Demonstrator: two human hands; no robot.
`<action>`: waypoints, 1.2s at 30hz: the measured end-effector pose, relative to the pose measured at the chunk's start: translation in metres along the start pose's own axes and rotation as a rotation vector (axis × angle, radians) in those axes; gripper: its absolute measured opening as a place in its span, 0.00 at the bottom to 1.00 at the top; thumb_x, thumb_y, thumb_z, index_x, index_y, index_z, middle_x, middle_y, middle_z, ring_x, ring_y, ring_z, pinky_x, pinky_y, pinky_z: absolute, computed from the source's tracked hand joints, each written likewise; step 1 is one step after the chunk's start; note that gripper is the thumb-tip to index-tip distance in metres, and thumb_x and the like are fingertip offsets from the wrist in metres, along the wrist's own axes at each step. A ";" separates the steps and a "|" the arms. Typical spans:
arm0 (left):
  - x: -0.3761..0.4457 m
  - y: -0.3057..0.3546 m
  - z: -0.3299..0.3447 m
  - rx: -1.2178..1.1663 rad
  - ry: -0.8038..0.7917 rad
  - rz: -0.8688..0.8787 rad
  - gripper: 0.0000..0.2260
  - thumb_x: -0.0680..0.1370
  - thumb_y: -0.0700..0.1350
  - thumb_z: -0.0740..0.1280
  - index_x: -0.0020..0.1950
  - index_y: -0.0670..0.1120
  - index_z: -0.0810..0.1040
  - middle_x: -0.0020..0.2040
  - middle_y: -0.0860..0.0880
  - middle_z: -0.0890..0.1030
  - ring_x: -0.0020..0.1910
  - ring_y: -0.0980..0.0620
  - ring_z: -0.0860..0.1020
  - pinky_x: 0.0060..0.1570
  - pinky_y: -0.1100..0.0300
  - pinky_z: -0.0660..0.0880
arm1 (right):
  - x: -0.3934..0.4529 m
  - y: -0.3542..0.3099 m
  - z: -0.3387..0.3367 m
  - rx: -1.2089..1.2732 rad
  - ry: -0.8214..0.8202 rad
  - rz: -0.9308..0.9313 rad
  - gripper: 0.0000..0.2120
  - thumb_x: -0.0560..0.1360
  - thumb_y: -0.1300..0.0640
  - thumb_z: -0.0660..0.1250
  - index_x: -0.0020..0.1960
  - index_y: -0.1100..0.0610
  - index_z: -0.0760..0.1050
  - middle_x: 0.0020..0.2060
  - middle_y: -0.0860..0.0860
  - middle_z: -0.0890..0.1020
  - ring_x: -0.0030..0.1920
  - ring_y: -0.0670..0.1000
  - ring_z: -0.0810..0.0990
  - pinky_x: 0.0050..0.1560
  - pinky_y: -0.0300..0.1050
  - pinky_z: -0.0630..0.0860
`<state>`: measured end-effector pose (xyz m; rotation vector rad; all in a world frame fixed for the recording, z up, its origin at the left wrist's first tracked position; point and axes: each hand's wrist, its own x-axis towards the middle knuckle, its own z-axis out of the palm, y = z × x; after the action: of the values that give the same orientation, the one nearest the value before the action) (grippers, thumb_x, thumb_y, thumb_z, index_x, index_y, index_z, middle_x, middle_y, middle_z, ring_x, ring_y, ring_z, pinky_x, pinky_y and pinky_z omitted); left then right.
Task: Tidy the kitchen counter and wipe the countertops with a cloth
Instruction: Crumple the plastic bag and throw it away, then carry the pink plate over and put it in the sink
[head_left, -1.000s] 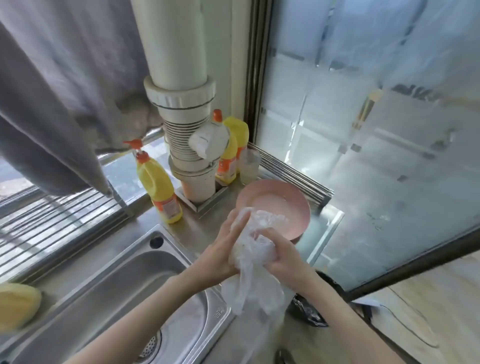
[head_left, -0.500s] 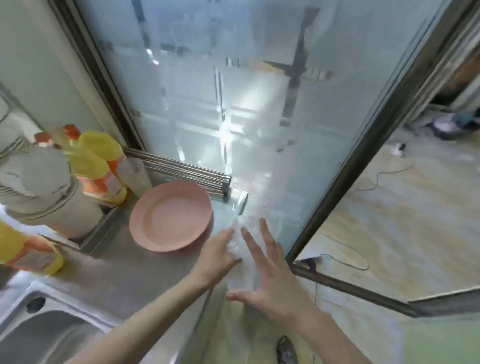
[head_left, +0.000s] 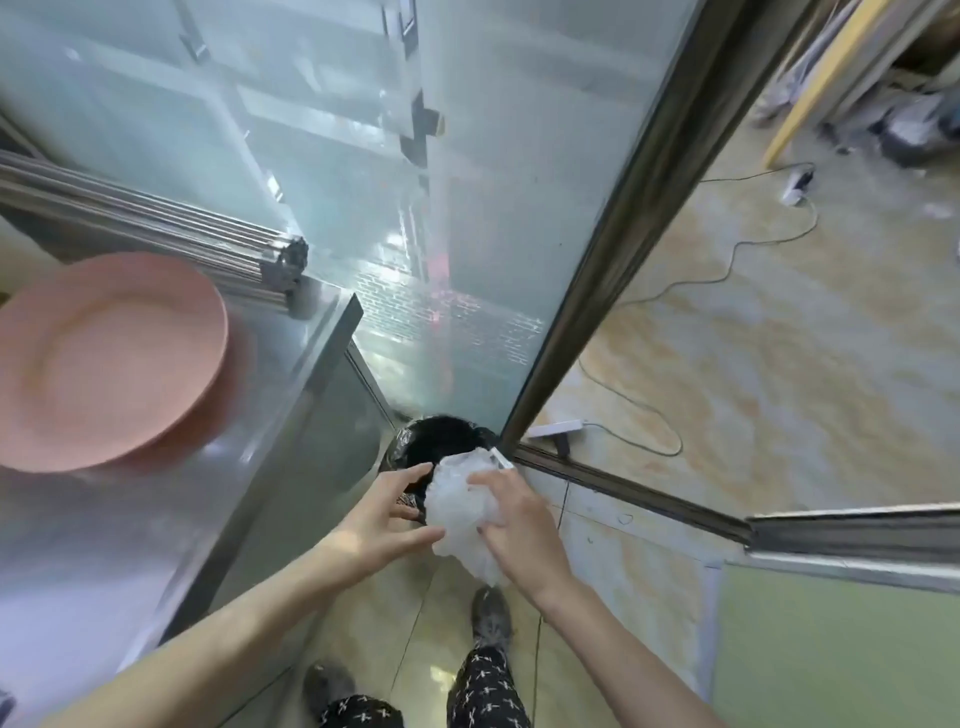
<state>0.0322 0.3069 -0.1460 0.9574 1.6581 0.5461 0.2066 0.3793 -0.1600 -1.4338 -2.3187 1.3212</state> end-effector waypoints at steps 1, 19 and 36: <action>0.011 -0.023 0.000 0.139 0.034 0.015 0.30 0.72 0.54 0.69 0.71 0.55 0.60 0.66 0.56 0.64 0.56 0.61 0.73 0.55 0.67 0.72 | 0.013 0.020 0.012 -0.014 -0.030 0.013 0.23 0.69 0.69 0.63 0.61 0.51 0.73 0.60 0.48 0.73 0.57 0.47 0.71 0.52 0.35 0.65; 0.158 -0.242 0.006 0.316 0.147 -0.085 0.27 0.68 0.53 0.59 0.66 0.45 0.69 0.54 0.51 0.70 0.52 0.57 0.70 0.49 0.70 0.61 | 0.233 0.214 0.221 -0.265 -0.343 0.186 0.31 0.70 0.48 0.71 0.70 0.43 0.64 0.76 0.46 0.48 0.75 0.60 0.50 0.71 0.62 0.55; 0.006 -0.043 -0.027 -0.139 0.370 -0.059 0.14 0.69 0.46 0.68 0.54 0.50 0.74 0.52 0.46 0.80 0.52 0.48 0.78 0.52 0.63 0.74 | 0.078 -0.033 0.022 -0.012 -0.282 -0.002 0.25 0.71 0.56 0.69 0.67 0.55 0.69 0.63 0.51 0.73 0.64 0.49 0.71 0.67 0.45 0.66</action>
<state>-0.0077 0.2906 -0.1740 0.7327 1.9399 0.8252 0.1306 0.4206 -0.1754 -1.3227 -2.4987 1.6042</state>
